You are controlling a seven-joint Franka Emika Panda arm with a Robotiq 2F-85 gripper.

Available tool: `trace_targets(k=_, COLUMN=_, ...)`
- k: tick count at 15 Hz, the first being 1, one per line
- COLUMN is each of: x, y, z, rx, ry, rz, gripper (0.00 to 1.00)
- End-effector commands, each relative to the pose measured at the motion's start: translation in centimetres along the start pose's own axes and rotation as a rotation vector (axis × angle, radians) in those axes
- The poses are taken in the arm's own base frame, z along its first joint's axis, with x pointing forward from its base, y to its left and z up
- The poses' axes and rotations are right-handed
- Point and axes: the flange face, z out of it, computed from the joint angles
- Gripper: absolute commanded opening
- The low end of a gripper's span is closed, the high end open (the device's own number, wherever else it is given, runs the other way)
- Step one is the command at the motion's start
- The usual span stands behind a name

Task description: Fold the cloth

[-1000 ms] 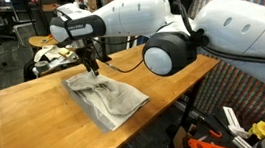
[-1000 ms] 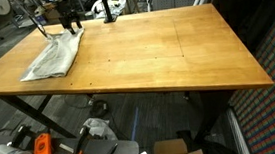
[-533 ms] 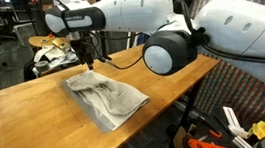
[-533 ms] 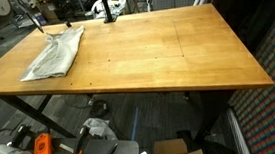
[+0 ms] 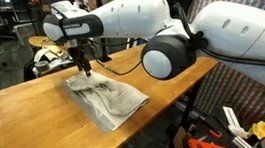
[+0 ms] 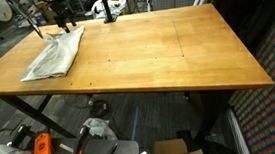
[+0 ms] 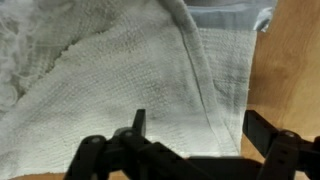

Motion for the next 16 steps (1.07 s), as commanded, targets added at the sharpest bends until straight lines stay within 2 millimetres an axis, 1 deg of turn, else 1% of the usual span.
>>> trace_targets(k=1, x=-0.5, y=-0.1, z=0.4, rx=0.009, ry=0.002, rz=0.015, gripper=1.0)
trace_targets(k=8, x=0.5, y=0.2, z=2.6, rx=-0.04, ry=0.008, rz=0.025, gripper=1.0)
trace_targets(k=11, x=1.0, y=0.2, z=2.8, rx=-0.047, ry=0.005, rz=0.03, gripper=1.0)
trace_targets(k=16, x=2.5, y=0.1, z=3.3, rx=-0.065, ry=0.005, rz=0.058, gripper=1.0)
